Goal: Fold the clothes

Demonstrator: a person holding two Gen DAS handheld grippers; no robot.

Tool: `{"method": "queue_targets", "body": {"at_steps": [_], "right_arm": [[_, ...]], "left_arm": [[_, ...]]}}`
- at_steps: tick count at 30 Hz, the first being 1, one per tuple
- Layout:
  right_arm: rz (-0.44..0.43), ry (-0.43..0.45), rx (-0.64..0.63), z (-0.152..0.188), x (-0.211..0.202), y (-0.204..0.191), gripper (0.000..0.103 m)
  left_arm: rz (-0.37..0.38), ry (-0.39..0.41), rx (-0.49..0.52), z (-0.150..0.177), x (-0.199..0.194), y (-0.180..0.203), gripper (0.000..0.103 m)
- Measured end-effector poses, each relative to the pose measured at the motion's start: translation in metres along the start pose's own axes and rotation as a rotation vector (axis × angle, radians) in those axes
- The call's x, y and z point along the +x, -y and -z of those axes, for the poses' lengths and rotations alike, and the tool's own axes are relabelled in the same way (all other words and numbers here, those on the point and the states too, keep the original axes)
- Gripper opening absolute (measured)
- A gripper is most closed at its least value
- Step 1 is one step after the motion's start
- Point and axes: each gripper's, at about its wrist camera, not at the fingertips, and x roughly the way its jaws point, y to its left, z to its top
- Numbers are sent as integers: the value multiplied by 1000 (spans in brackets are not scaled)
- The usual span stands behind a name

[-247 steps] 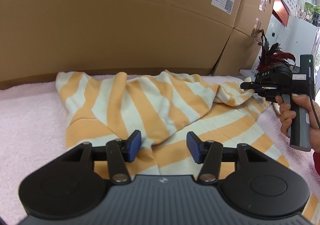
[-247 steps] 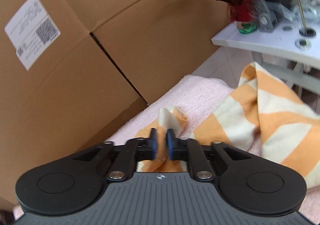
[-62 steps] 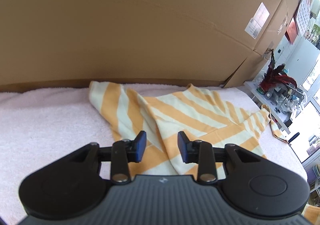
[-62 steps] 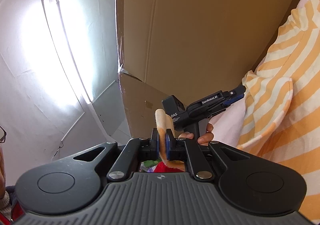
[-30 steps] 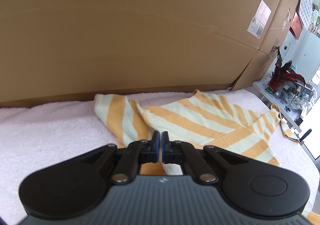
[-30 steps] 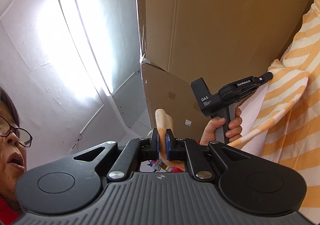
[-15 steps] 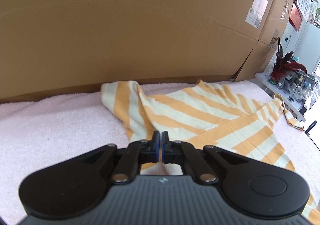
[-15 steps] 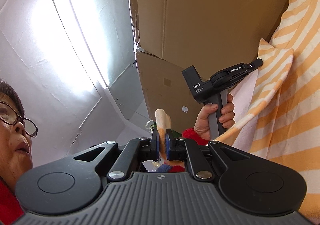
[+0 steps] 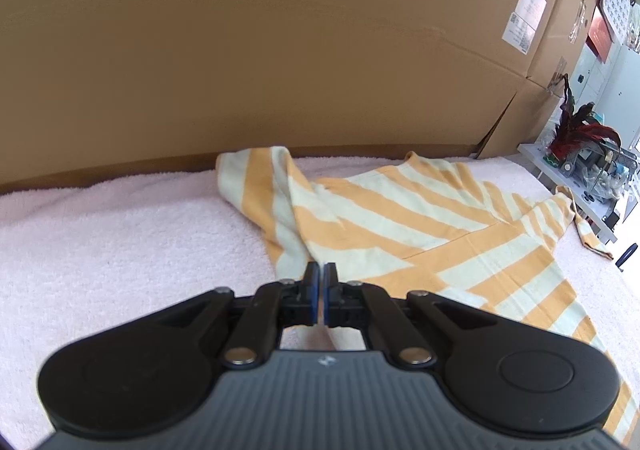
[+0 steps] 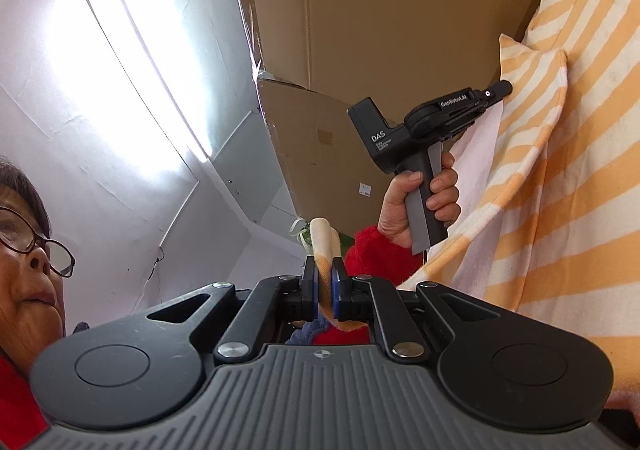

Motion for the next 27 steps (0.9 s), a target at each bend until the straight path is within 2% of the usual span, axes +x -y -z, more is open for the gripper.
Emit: {"method": "queue_targets", "body": {"at_steps": [6,10,17,23,27], "right_arm": [[27,-33,9,1,-2,3,8],[38,-47,15,3,-1,2,8],[17,-78,-3,5,6,-1,8],[55,-105,11,10,4,9,8],[46,-107,6,9,7,5,8]], "left_arm": [[-8,-16,25,8,3,2,0],[-8,-8,4,7,1,-2,0],[-15,8,14,5,-3,-1,0],[-25,-5,14,11,0,-2,0],[-24,7,8,9,-3,-2,0]]}}
